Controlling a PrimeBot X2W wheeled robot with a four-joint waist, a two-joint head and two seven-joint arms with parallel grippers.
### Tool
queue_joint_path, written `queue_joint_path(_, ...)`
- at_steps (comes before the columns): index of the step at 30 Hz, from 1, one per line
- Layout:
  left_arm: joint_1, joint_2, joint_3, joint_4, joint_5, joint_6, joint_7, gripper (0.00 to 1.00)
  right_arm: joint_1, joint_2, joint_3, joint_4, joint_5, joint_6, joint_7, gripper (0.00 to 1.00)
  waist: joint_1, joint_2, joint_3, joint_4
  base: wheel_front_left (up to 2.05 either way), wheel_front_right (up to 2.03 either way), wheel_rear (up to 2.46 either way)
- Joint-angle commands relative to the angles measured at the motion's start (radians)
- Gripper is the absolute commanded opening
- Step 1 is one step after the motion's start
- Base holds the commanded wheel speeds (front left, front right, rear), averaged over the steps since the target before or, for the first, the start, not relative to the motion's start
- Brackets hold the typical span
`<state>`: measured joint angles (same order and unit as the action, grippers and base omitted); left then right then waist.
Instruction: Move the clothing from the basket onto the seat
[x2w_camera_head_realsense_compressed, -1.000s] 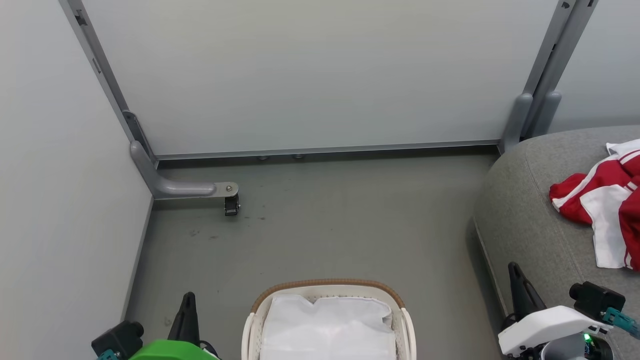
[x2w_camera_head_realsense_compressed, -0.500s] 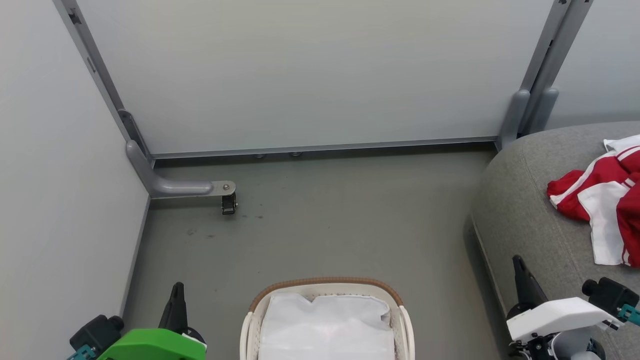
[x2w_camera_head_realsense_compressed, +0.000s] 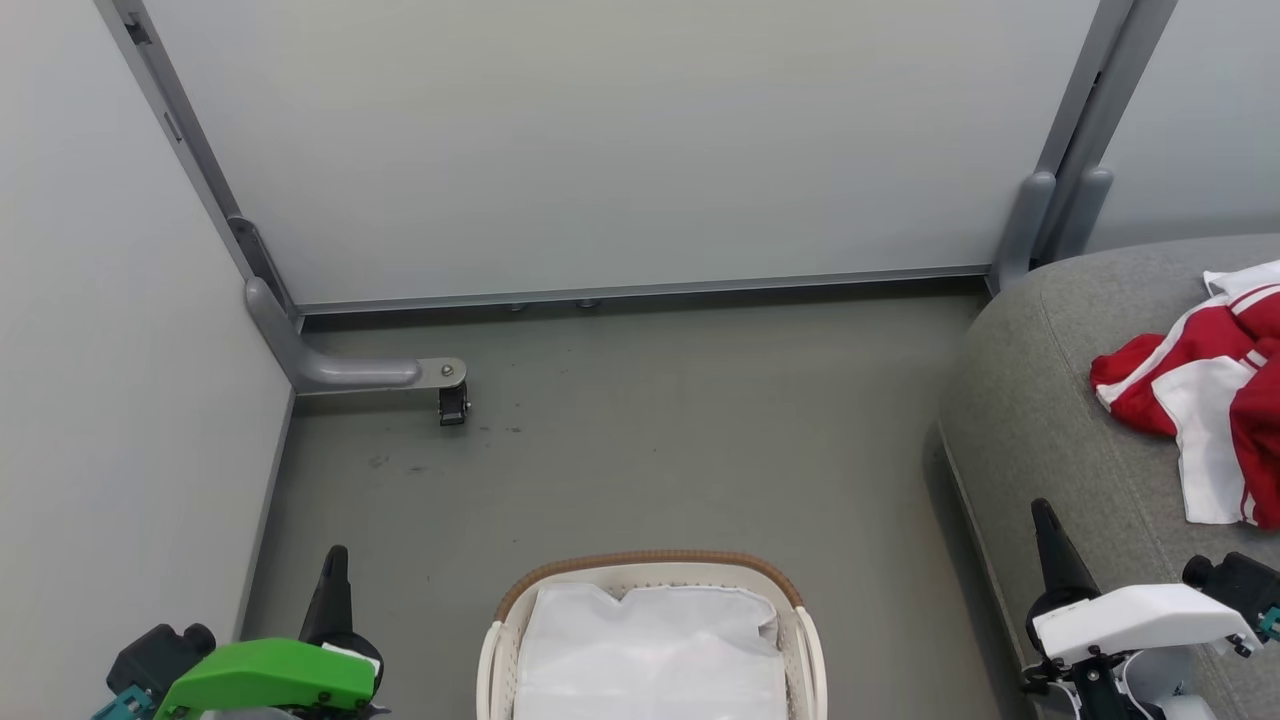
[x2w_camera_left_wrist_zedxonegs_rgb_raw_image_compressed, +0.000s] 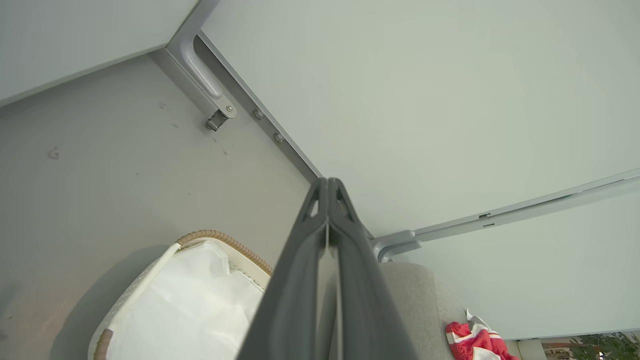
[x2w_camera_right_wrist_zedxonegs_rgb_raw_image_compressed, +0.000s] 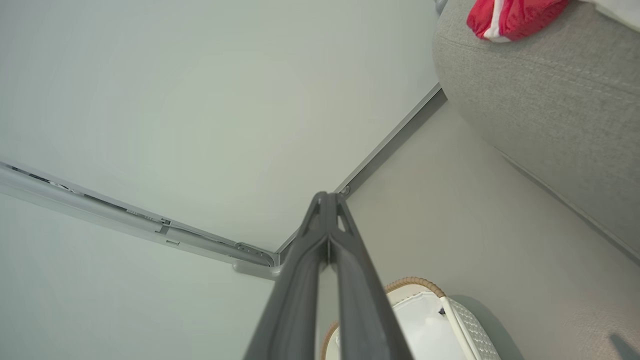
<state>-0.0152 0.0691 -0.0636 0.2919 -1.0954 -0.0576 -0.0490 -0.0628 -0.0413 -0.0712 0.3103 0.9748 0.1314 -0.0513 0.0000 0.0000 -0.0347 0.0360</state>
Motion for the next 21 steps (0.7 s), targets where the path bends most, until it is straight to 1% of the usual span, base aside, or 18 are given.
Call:
queue_joint_path(1,-0.034,-0.003,0.013,-0.016,-0.028,-0.009,0.007,0.0,-0.024,-0.007,-0.005,-0.016,0.032,-0.001,0.009,0.0,0.0,0.0,0.001,-0.001,0.0,0.0,0.0)
queue_joint_path(21,-0.058,-0.008,0.071,-0.027,-0.198,-0.032,0.062,0.0,-0.035,-0.009,-0.019,-0.035,0.243,-0.001,0.064,0.0,0.0,0.0,0.011,-0.011,0.0,0.0,0.0)
